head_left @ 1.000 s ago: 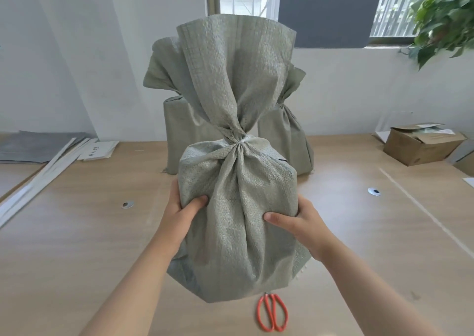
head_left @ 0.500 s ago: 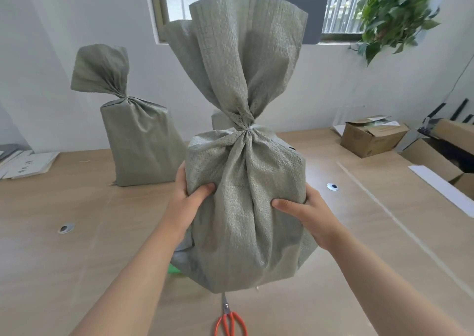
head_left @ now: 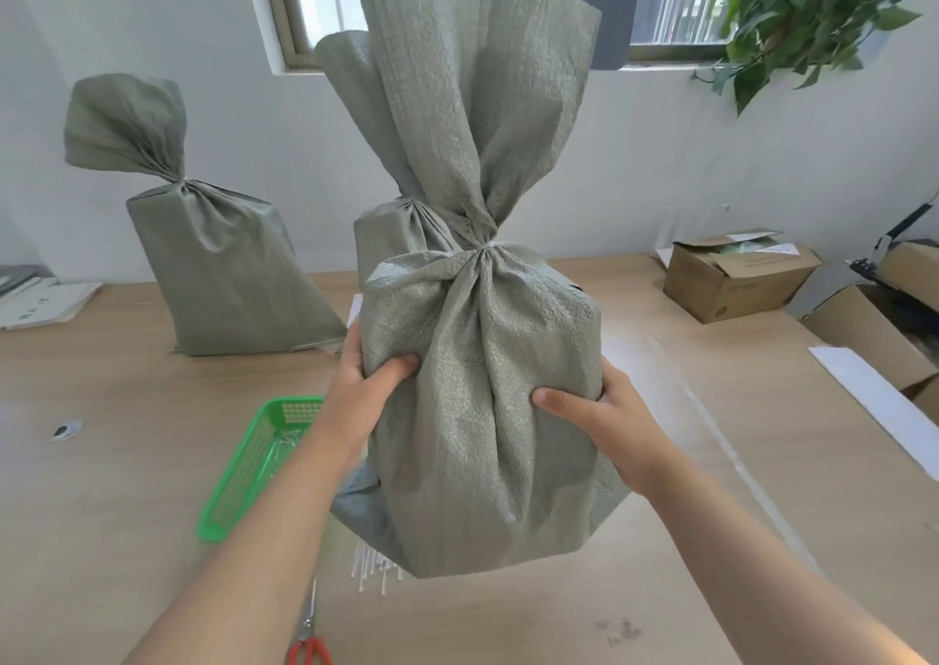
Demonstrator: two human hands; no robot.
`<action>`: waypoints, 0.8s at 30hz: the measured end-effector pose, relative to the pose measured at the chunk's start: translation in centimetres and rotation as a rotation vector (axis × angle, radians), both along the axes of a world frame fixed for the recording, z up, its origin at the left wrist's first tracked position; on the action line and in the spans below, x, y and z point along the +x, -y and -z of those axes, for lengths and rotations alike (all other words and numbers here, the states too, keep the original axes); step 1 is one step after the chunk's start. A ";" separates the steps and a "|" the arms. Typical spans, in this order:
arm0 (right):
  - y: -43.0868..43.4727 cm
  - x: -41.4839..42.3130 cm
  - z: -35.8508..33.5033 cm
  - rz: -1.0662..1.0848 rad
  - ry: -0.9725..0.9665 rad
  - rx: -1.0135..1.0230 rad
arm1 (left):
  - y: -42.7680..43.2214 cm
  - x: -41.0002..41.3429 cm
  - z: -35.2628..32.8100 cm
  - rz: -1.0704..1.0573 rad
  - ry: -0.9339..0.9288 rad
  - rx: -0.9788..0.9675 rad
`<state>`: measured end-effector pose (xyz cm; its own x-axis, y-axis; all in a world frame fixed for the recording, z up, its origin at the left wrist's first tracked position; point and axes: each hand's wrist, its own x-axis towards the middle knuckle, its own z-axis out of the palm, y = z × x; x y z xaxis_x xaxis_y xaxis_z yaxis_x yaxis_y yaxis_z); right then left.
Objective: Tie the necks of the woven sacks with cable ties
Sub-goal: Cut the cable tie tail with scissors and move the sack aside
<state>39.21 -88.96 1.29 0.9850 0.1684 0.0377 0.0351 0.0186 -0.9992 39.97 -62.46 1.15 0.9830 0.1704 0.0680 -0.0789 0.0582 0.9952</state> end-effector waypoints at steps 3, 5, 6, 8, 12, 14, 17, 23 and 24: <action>4.9 0.9 -0.4 -0.023 -0.013 -0.008 | 4.8 0.3 -0.1 -0.021 -0.004 -0.009; 7.4 1.5 -0.8 -0.035 -0.013 -0.012 | 7.3 0.6 -0.3 -0.038 -0.007 -0.014; 8.4 1.8 -0.8 -0.039 -0.011 -0.013 | 8.4 0.8 -0.4 -0.042 -0.009 -0.015; 10.0 2.3 -0.9 -0.043 -0.011 -0.008 | 10.1 1.1 -0.7 -0.041 -0.013 -0.012; 11.9 3.3 -1.0 -0.041 -0.015 -0.006 | 11.8 2.2 -0.7 -0.043 -0.013 0.003; 12.4 3.8 -0.9 -0.027 -0.015 -0.011 | 12.3 2.9 -0.7 -0.041 -0.012 0.003; 13.3 4.3 -0.6 0.000 -0.019 -0.026 | 13.2 3.9 -0.6 -0.007 -0.007 -0.014; 16.2 6.0 -0.1 0.010 -0.048 -0.032 | 15.5 5.8 0.4 0.041 -0.005 0.002; 16.9 6.4 0.0 0.009 -0.049 -0.031 | 16.1 6.3 0.5 0.040 -0.007 0.009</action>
<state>45.61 -105.83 1.30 0.9871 0.1596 -0.0157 -0.0139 -0.0124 -0.9998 46.24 -78.58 0.69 0.9895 0.1299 0.0628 -0.0701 0.0524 0.9962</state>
